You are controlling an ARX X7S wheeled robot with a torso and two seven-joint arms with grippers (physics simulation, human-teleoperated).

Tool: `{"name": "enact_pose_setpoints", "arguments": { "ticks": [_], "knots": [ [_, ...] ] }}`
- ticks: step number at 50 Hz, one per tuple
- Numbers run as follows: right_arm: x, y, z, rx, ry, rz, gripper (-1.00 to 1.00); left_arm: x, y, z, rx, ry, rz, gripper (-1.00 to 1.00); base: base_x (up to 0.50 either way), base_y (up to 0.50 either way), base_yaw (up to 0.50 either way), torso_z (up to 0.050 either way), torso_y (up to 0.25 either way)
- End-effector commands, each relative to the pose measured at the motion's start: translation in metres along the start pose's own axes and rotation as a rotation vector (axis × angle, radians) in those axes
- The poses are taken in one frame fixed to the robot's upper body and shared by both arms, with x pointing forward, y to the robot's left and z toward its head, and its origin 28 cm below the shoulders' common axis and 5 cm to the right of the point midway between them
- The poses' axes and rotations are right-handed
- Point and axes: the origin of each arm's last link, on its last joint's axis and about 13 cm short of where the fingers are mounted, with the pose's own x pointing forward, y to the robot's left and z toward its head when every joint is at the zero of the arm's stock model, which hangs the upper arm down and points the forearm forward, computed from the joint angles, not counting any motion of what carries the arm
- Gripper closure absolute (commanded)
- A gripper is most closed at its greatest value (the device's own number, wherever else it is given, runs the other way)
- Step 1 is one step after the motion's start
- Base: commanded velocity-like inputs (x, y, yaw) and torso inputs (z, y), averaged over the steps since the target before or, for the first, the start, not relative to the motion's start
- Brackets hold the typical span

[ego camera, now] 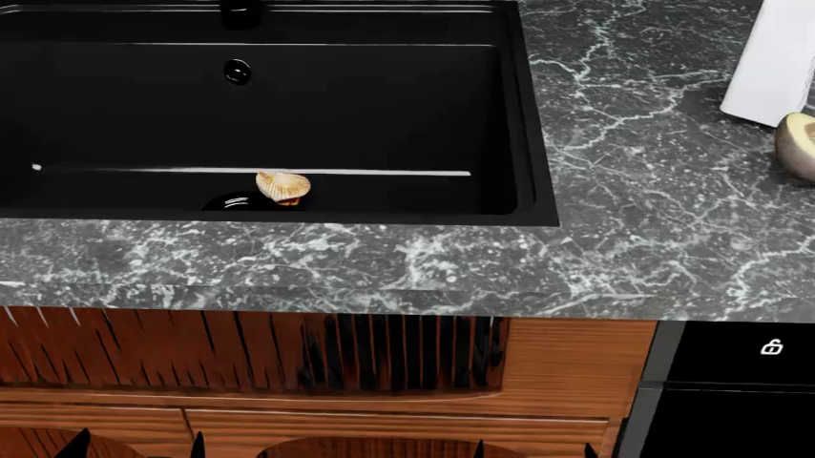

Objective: Turn on the sink faucet.

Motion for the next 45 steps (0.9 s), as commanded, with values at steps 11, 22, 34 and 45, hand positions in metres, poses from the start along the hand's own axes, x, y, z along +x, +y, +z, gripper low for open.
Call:
{"name": "enact_pose_setpoints", "arguments": {
  "ticks": [11, 22, 34, 45],
  "knots": [
    [-0.0007, 0.0001, -0.0010, -0.015, 0.009, 0.006, -1.00, 0.0000, -0.0012, -0.0009, -0.001, 0.012, 0.003, -1.00, 0.00, 0.00, 0.00, 0.000, 0.000],
    [-0.0007, 0.0010, -0.0005, -0.028, 0.001, 0.023, -1.00, 0.0003, -0.0027, -0.0006, -0.005, 0.013, 0.006, -1.00, 0.00, 0.00, 0.00, 0.000, 0.000],
    [-0.0017, 0.0010, 0.0010, -0.008, -0.009, 0.014, -1.00, 0.0009, -0.0025, -0.0002, -0.015, 0.019, 0.005, -1.00, 0.00, 0.29, 0.00, 0.000, 0.000],
    [-0.0008, 0.0008, 0.0004, -0.010, -0.003, 0.015, -1.00, 0.0017, -0.0029, -0.0002, -0.025, 0.014, 0.015, -1.00, 0.00, 0.41, 0.00, 0.000, 0.000]
  ]
}}
